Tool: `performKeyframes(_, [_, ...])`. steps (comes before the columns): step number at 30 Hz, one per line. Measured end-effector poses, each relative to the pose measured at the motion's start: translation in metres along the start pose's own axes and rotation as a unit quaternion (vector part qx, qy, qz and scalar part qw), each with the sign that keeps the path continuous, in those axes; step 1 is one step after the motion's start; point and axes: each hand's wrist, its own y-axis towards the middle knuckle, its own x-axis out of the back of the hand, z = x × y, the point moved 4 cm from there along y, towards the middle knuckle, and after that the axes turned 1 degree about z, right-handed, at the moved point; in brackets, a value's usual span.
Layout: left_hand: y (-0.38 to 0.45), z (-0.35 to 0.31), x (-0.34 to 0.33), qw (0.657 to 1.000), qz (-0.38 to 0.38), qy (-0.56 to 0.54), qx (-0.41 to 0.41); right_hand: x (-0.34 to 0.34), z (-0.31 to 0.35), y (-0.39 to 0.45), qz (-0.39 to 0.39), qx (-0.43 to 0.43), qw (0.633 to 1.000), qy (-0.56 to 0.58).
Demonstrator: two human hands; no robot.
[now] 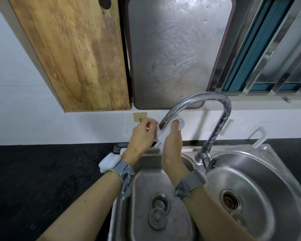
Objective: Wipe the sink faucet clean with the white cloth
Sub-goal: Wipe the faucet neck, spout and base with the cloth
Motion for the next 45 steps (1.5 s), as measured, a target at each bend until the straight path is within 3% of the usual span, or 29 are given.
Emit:
performKeyframes(7, [-0.006, -0.009, 0.001, 0.997, 0.018, 0.036, -0.069, -0.016, -0.004, 0.004, -0.027, 0.011, 0.999, 0.032])
performKeyframes(11, [-0.009, -0.013, 0.002, 0.995, 0.012, 0.053, -0.082, -0.012, 0.000, 0.020, -0.040, -0.042, 0.996, 0.061])
performKeyframes(21, [-0.012, -0.017, 0.008, 0.994, -0.003, 0.071, -0.088, -0.012, 0.024, 0.035, 0.120, -0.173, 0.965, 0.160])
performKeyframes(24, [-0.011, -0.018, 0.010, 0.993, -0.016, 0.081, -0.082, -0.006, 0.021, 0.031, 0.103, -0.149, 0.971, 0.158])
performKeyframes(29, [-0.010, -0.013, 0.007, 0.996, -0.015, 0.056, -0.060, 0.000, 0.004, 0.003, 0.002, -0.109, 0.986, 0.128])
performKeyframes(34, [-0.006, -0.007, 0.007, 0.998, 0.065, -0.016, -0.012, -0.004, -0.006, -0.013, 0.019, 0.012, 1.000, -0.002])
performKeyframes(38, [-0.007, -0.005, 0.007, 0.983, 0.136, -0.113, 0.046, -0.015, 0.002, -0.013, 0.024, 0.136, 0.977, -0.164])
performKeyframes(41, [-0.010, -0.002, 0.003, 0.969, 0.159, -0.165, 0.095, -0.017, 0.006, -0.008, 0.022, 0.159, 0.970, -0.184])
performKeyframes(45, [-0.011, -0.004, 0.000, 0.970, 0.160, -0.159, 0.090, -0.009, 0.007, -0.007, 0.043, 0.121, 0.980, -0.154])
